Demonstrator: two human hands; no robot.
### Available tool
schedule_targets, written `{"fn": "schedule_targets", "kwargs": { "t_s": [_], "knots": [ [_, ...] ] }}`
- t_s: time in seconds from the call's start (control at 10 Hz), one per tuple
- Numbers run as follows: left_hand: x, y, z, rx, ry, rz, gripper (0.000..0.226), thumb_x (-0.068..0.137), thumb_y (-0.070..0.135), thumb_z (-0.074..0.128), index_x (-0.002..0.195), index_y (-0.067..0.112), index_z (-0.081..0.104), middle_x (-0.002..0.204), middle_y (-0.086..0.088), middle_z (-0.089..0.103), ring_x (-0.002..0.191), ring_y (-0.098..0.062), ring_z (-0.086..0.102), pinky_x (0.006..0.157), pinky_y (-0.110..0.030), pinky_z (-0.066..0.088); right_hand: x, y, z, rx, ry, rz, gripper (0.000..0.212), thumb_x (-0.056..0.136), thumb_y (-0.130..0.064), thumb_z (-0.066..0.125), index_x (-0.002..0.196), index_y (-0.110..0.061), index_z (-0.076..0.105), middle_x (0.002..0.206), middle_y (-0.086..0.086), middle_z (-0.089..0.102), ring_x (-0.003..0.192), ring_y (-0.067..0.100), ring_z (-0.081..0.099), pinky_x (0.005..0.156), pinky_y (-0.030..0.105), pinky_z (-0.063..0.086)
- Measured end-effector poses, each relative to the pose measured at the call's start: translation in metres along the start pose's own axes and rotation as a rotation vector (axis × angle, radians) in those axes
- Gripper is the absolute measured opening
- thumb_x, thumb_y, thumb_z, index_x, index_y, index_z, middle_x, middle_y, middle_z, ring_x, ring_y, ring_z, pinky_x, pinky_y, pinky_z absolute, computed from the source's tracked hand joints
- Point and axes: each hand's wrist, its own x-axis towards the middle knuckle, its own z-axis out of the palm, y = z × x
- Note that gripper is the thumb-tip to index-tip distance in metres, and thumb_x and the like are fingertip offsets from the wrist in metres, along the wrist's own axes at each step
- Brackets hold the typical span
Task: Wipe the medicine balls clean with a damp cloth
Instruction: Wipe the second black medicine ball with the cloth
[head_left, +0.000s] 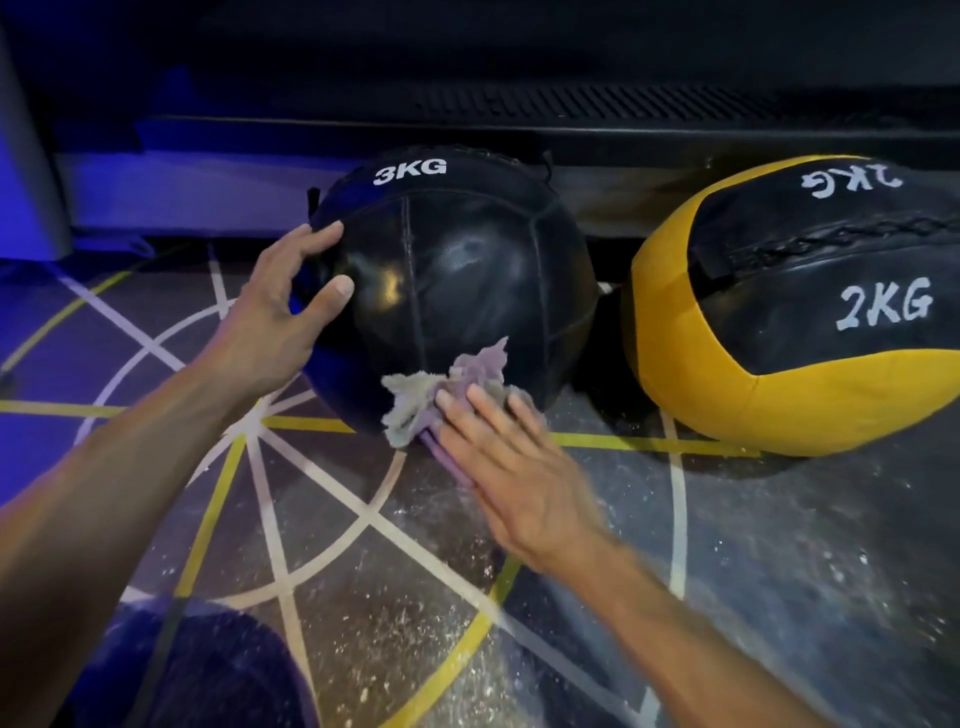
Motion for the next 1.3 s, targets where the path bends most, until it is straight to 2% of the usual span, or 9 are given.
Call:
{"fn": "schedule_targets", "kwargs": {
  "t_s": [0.2, 0.3, 0.4, 0.6, 0.8, 0.9, 1.1, 1.2, 1.3],
  "knots": [
    [0.004, -0.005, 0.001, -0.014, 0.035, 0.046, 0.045, 0.101, 0.042, 0.061, 0.135, 0.064, 0.043, 0.163, 0.011, 0.028, 0.151, -0.007, 0.028, 0.126, -0.041, 0.025, 0.114, 0.054, -0.060, 0.214, 0.237, 0.287, 0.049, 0.109, -0.019, 0.037, 0.156, -0.006, 0.037, 0.165, 0.015, 0.029, 0.156, 0.032, 0.018, 0.126, 0.054, 0.017],
    [0.005, -0.008, -0.001, -0.012, 0.042, 0.044, 0.046, 0.100, 0.041, 0.062, 0.137, 0.061, 0.044, 0.161, 0.010, 0.030, 0.149, -0.007, 0.030, 0.126, -0.042, 0.025, 0.097, 0.024, -0.039, 0.065, 0.192, 0.131, 0.055, 0.105, -0.019, 0.043, 0.158, -0.005, 0.033, 0.167, 0.016, 0.024, 0.156, 0.037, 0.013, 0.127, 0.054, 0.012],
    [0.002, -0.012, -0.002, 0.011, 0.042, 0.059, 0.046, 0.101, 0.043, 0.059, 0.138, 0.062, 0.040, 0.162, 0.009, 0.029, 0.149, -0.005, 0.028, 0.126, -0.037, 0.023, 0.032, 0.005, -0.005, -0.174, -0.017, -0.128, 0.080, 0.091, -0.021, 0.059, 0.162, -0.011, 0.021, 0.170, 0.009, 0.010, 0.158, 0.030, 0.000, 0.128, 0.048, 0.001],
    [0.004, -0.007, -0.001, 0.022, 0.023, 0.044, 0.044, 0.102, 0.049, 0.057, 0.134, 0.072, 0.037, 0.164, 0.013, 0.026, 0.152, -0.009, 0.023, 0.126, -0.042, 0.021, 0.004, 0.030, -0.012, -0.321, -0.202, -0.350, 0.081, 0.083, -0.013, 0.047, 0.159, -0.016, 0.020, 0.169, 0.000, -0.001, 0.158, 0.021, -0.007, 0.127, 0.048, -0.006],
    [0.005, -0.008, -0.001, 0.037, 0.024, 0.045, 0.047, 0.103, 0.047, 0.057, 0.146, 0.057, 0.041, 0.163, 0.010, 0.026, 0.152, -0.010, 0.024, 0.126, -0.038, 0.021, 0.117, 0.039, -0.057, -0.100, 0.119, 0.062, 0.061, 0.097, -0.023, 0.041, 0.155, -0.007, 0.038, 0.164, 0.012, 0.032, 0.154, 0.026, 0.023, 0.128, 0.044, 0.012],
    [0.001, -0.009, 0.000, 0.061, 0.037, 0.059, 0.050, 0.101, 0.054, 0.055, 0.149, 0.055, 0.041, 0.164, 0.008, 0.027, 0.152, -0.010, 0.024, 0.122, -0.033, 0.021, 0.100, 0.014, -0.037, -0.022, 0.156, 0.086, 0.061, 0.094, -0.008, 0.048, 0.154, -0.001, 0.039, 0.163, 0.016, 0.032, 0.154, 0.029, 0.025, 0.129, 0.043, 0.011],
    [-0.001, -0.011, 0.001, 0.061, 0.042, 0.049, 0.050, 0.100, 0.061, 0.053, 0.147, 0.059, 0.039, 0.165, 0.010, 0.025, 0.152, -0.011, 0.023, 0.122, -0.034, 0.021, 0.002, -0.011, 0.020, -0.179, -0.167, -0.141, 0.084, 0.084, -0.004, 0.050, 0.161, -0.011, 0.017, 0.171, 0.005, 0.003, 0.158, 0.021, 0.000, 0.129, 0.041, -0.002],
    [0.000, -0.010, 0.001, 0.064, 0.050, 0.060, 0.052, 0.100, 0.054, 0.055, 0.149, 0.054, 0.041, 0.165, 0.007, 0.026, 0.151, -0.006, 0.024, 0.117, -0.021, 0.018, -0.034, -0.014, 0.037, -0.062, -0.288, -0.085, 0.088, 0.077, -0.005, 0.067, 0.157, -0.016, 0.031, 0.166, -0.001, 0.024, 0.157, 0.016, 0.014, 0.127, 0.041, 0.014],
    [0.002, -0.011, -0.001, 0.063, 0.045, 0.074, 0.048, 0.101, 0.053, 0.055, 0.147, 0.057, 0.040, 0.165, 0.006, 0.028, 0.152, -0.004, 0.022, 0.119, -0.023, 0.018, -0.044, -0.043, 0.026, 0.673, -0.090, 0.625, 0.040, 0.106, -0.012, 0.048, 0.143, -0.026, 0.055, 0.133, 0.005, 0.067, 0.120, 0.010, 0.063, 0.099, 0.033, 0.054]
  ]
}}
